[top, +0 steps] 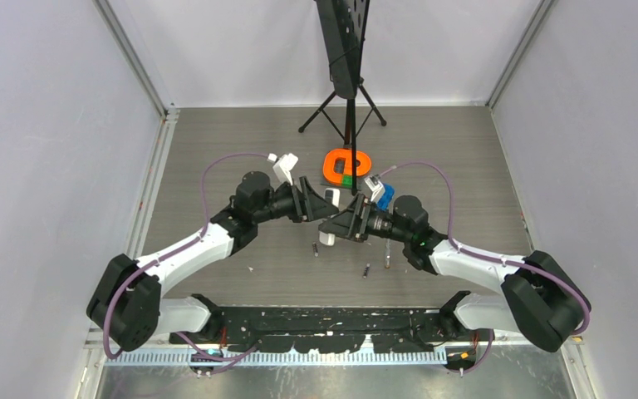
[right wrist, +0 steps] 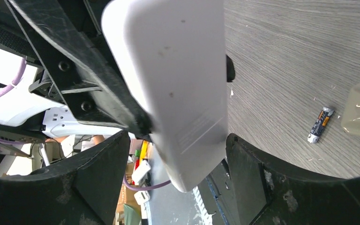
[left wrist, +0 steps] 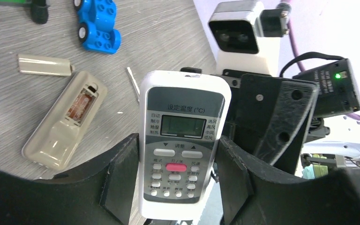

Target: Unload the batteries from the remote control

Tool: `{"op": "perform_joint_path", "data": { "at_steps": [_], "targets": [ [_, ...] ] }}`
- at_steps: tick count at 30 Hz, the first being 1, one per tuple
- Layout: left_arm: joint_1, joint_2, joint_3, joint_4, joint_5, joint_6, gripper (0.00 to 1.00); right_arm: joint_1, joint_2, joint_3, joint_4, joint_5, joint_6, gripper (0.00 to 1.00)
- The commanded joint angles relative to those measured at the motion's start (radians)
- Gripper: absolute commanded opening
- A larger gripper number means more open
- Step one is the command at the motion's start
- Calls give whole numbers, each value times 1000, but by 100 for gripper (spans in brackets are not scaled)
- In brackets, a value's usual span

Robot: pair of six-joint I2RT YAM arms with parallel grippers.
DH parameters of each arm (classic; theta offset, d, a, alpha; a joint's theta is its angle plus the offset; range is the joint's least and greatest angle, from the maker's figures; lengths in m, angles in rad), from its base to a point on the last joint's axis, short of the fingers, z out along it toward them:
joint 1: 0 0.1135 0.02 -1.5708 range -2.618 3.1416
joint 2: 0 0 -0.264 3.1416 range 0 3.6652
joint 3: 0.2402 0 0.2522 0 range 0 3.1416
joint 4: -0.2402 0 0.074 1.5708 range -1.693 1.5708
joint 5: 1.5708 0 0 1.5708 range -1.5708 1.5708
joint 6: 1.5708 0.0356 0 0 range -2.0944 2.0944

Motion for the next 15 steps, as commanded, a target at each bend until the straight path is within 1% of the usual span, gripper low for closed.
{"op": "perform_joint_path", "data": {
  "at_steps": [1,6,10,15],
  "targets": [
    [2,-15,32,112,80,-27,15,2,5,-14,97,-19,23,80],
    [3,-22,36,132,117,-30,15,2,32,0,169,-65,68,77],
    [6,-11,68,141,169,-23,15,2,60,-4,267,-97,132,72],
    [11,13,79,210,205,-63,15,2,72,-17,339,-98,166,69]
  ]
}}
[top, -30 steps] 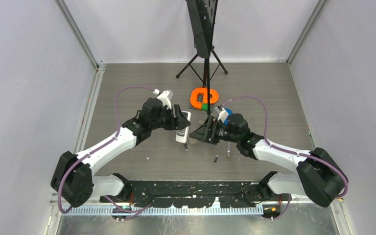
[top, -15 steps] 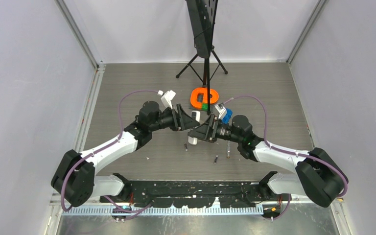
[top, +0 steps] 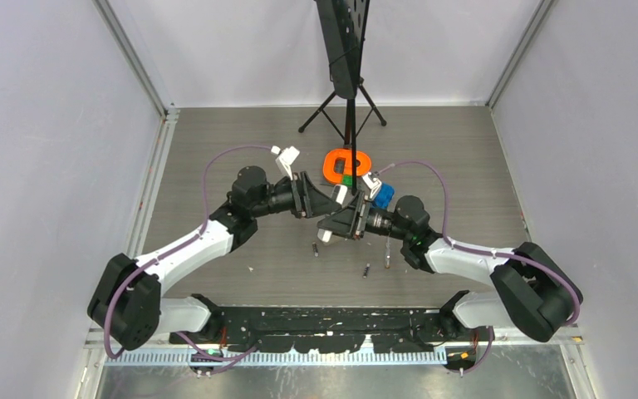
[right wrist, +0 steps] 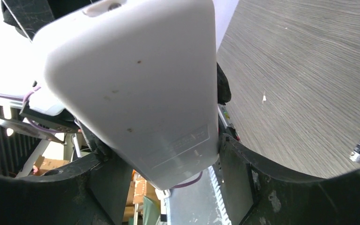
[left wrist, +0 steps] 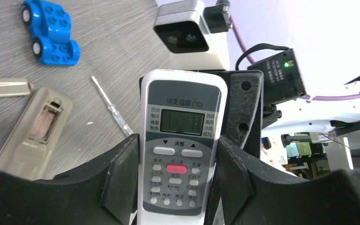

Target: Unload the batteries from the remote control

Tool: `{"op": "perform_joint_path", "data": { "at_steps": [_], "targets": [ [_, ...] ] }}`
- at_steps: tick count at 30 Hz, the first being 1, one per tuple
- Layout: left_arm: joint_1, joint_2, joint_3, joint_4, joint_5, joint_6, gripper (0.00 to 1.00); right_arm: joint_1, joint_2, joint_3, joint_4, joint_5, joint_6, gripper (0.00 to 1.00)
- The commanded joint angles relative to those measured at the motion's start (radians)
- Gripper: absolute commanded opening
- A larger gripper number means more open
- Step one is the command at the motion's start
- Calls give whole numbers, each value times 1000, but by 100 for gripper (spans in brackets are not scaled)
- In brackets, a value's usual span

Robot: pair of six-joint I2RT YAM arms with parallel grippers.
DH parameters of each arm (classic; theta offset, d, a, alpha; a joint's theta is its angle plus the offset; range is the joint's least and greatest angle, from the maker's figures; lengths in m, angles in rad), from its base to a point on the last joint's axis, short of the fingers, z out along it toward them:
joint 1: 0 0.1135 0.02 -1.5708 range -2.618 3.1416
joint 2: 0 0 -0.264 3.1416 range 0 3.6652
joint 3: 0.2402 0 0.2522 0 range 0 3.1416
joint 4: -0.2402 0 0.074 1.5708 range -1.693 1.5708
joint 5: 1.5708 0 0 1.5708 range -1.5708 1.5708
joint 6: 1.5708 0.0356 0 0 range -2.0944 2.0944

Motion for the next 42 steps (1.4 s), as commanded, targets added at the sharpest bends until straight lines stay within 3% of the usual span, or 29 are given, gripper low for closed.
{"op": "perform_joint_path", "data": {
  "at_steps": [1,4,12,17,25,32,35,42],
  "targets": [
    [4,11,47,146,69,-46,15,2,4,-4,139,-27,49,69],
    [4,11,42,171,69,-59,15,2,5,-7,134,-23,41,65],
    [5,-18,21,169,41,-53,14,2,13,-6,133,-7,42,43],
    [5,-42,40,63,7,10,19,2,-62,-6,-57,42,-56,27],
    [6,-81,32,-39,-77,66,47,3,-251,96,-645,155,-362,15],
    [5,-50,30,-15,-65,43,55,4,-218,128,-697,102,-396,7],
    [5,-49,27,-35,-84,40,56,9,-227,127,-706,147,-402,4],
    [5,-58,10,-90,-181,3,52,50,-236,196,-918,301,-510,0]
  ]
}}
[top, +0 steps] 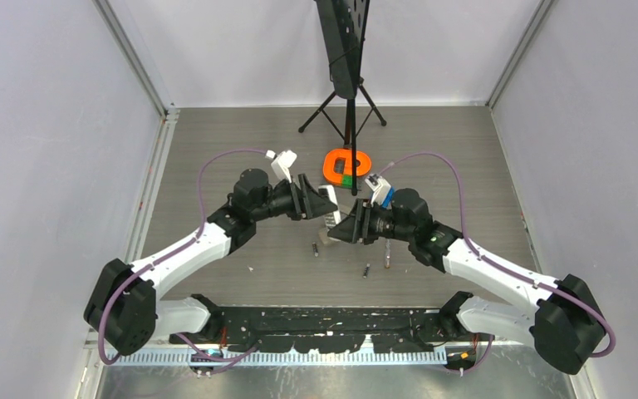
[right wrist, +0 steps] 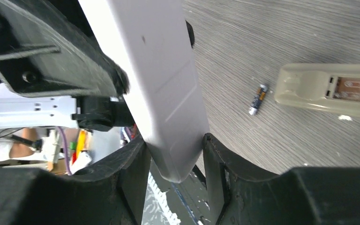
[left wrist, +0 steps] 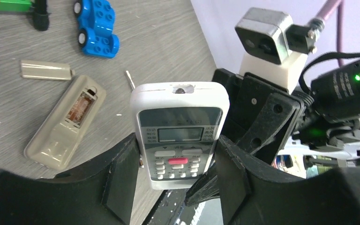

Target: Unload the batteries from the remote control

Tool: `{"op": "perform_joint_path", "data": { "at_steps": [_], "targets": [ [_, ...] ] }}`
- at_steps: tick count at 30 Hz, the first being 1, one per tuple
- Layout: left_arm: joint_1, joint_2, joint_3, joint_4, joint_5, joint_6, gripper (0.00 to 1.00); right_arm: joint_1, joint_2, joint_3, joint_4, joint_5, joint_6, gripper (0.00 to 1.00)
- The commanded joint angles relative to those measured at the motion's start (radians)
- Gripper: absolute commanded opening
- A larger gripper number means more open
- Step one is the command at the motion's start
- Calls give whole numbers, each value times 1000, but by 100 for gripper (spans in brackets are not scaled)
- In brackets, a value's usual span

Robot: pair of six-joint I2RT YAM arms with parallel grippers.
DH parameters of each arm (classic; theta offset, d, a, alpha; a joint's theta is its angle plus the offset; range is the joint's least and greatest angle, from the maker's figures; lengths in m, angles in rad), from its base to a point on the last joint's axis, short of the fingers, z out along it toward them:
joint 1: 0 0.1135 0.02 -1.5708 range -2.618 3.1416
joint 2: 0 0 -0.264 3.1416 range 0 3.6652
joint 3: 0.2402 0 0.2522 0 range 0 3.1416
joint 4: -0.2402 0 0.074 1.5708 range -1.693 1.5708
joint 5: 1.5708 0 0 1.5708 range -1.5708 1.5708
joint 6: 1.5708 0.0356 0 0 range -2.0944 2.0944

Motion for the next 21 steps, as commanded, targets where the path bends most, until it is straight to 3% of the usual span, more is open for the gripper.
{"op": "perform_joint_path", "data": {
  "at_steps": [1,11,15,21],
  "targets": [
    [10,-25,7,14,-78,-36,51,44,-6,66,-225,145,-108,0],
    [8,-27,-11,-6,-128,-95,41,188,6,109,-263,397,-179,0],
    [8,-61,0,-116,-187,-62,62,204,-5,128,-344,490,-204,0],
    [3,-74,4,-139,-203,-118,72,213,-27,107,-385,537,-254,0]
  ]
}}
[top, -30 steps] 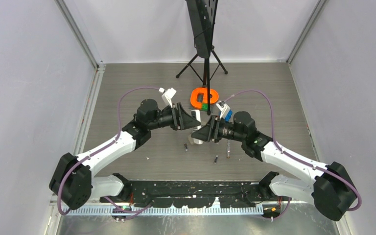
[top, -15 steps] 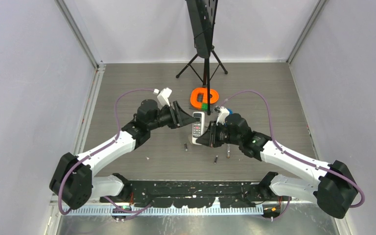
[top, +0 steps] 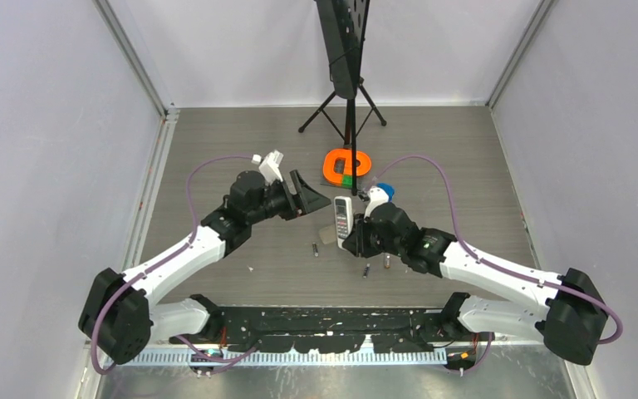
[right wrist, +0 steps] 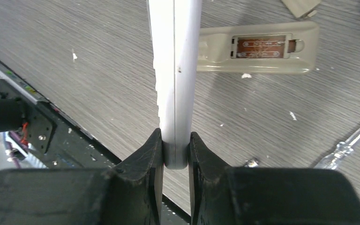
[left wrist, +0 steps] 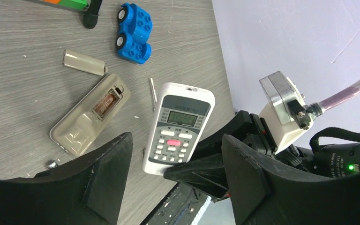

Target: Unload the batteries from the remote control

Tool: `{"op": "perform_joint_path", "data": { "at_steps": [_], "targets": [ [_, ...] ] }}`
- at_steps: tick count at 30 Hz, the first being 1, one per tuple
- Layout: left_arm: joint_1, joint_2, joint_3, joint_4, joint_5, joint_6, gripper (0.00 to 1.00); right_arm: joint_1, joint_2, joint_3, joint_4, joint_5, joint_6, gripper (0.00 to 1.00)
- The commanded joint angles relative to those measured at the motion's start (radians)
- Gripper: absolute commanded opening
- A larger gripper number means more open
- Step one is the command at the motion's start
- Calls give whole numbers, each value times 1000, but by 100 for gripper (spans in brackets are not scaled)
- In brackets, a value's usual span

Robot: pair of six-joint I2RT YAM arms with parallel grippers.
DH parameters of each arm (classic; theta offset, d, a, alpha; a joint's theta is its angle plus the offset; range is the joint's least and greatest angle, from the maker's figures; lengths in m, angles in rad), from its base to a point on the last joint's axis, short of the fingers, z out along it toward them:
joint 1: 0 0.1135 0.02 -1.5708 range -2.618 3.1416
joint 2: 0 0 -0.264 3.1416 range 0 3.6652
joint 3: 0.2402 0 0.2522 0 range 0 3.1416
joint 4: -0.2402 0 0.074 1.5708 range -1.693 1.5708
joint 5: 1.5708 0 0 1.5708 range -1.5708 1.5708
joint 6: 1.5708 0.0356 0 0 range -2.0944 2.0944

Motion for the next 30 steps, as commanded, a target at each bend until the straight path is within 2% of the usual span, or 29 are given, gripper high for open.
{"op": "perform_joint_path", "data": {
  "at_steps": [1,8,13,24,30],
  "targets": [
    [-13,-24,11,-26,-43,-65,73,14,-25,31,-16,84,-67,0],
    [-51,28,135,-278,-134,-243,76,109,-16,46,-8,257,-211,0],
    [-49,50,200,-376,-146,-355,77,181,-41,12,55,380,-349,0],
    [-92,92,236,-406,-72,-457,76,313,-11,-4,140,612,-617,1],
    [-102,85,232,-390,-28,-462,63,350,55,3,188,739,-703,0]
  ]
}}
